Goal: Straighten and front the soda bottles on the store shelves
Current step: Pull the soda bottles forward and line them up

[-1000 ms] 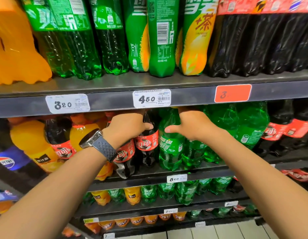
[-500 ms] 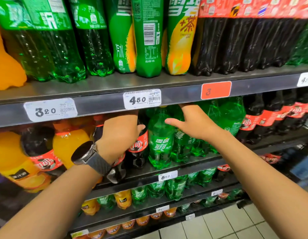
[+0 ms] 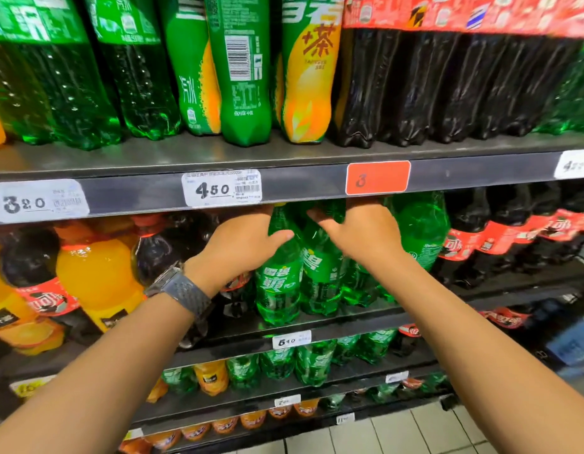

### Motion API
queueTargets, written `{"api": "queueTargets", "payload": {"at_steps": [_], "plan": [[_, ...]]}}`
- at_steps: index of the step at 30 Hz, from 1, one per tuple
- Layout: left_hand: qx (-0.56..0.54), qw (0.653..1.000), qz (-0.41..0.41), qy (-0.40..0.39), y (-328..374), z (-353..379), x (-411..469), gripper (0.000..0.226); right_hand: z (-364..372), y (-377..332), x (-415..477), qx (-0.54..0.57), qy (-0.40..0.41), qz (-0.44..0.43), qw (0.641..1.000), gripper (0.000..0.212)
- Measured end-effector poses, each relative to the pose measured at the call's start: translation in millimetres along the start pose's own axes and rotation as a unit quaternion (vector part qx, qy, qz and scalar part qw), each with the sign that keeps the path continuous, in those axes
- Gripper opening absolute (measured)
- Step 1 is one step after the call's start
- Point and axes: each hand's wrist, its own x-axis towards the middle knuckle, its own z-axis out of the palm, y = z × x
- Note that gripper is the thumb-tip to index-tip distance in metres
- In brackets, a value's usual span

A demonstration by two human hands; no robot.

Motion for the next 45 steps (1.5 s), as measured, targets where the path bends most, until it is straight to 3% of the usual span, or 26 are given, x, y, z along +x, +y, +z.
{"api": "queueTargets", "payload": {"at_steps": [5,14,18,21,23,27,30,34,36,39,41,43,45], "plan": [[0.031,0.998,-0.028,0.04,7,3,-2,0.058,5,6,9,0.034,-0.034,0.003,0.999,0.071],[0.026,0.996,-0.036,0.073,13,1,-6,0.06,-2,24,24,0.11,-0.173,-0.011,0.979,0.065],[0.006,0.996,-0.04,0.078,12,1,-5,0.063,-7,32,33,0.049,-0.269,-0.051,0.961,0.059],[0.017,0.997,-0.036,0.067,15,2,-7,0.059,-12,36,41,0.012,-0.309,-0.085,0.947,0.066],[0.046,0.995,-0.015,0.085,19,0,-9,0.052,-15,36,44,-0.035,-0.351,-0.104,0.93,0.058],[0.133,0.972,0.106,0.164,37,-5,-16,0.033,-14,40,35,0.093,-0.296,-0.117,0.943,0.067],[0.113,0.962,0.157,0.192,54,-1,-15,0.037,-13,56,20,0.141,-0.195,-0.137,0.961,0.056],[0.053,0.976,0.125,0.172,78,10,2,0.034,-18,89,3,0.099,-0.02,-0.26,0.96,0.02],[0.029,0.989,0.071,0.13,90,16,15,0.043,-16,99,-2,0.069,0.011,-0.297,0.952,0.023],[0.024,0.999,-0.028,0.038,101,25,30,0.052,-13,108,-2,0.083,0.071,-0.248,0.962,0.026],[0.031,0.998,-0.05,0.022,103,29,33,0.051,-13,114,3,0.079,0.084,-0.178,0.977,0.034],[0.036,0.997,-0.067,0.03,106,29,33,0.052,-15,115,12,0.076,0.021,-0.098,0.992,0.052],[0.043,0.996,-0.077,0.031,109,27,33,0.051,-14,112,19,0.048,-0.031,-0.08,0.995,0.065]]}}
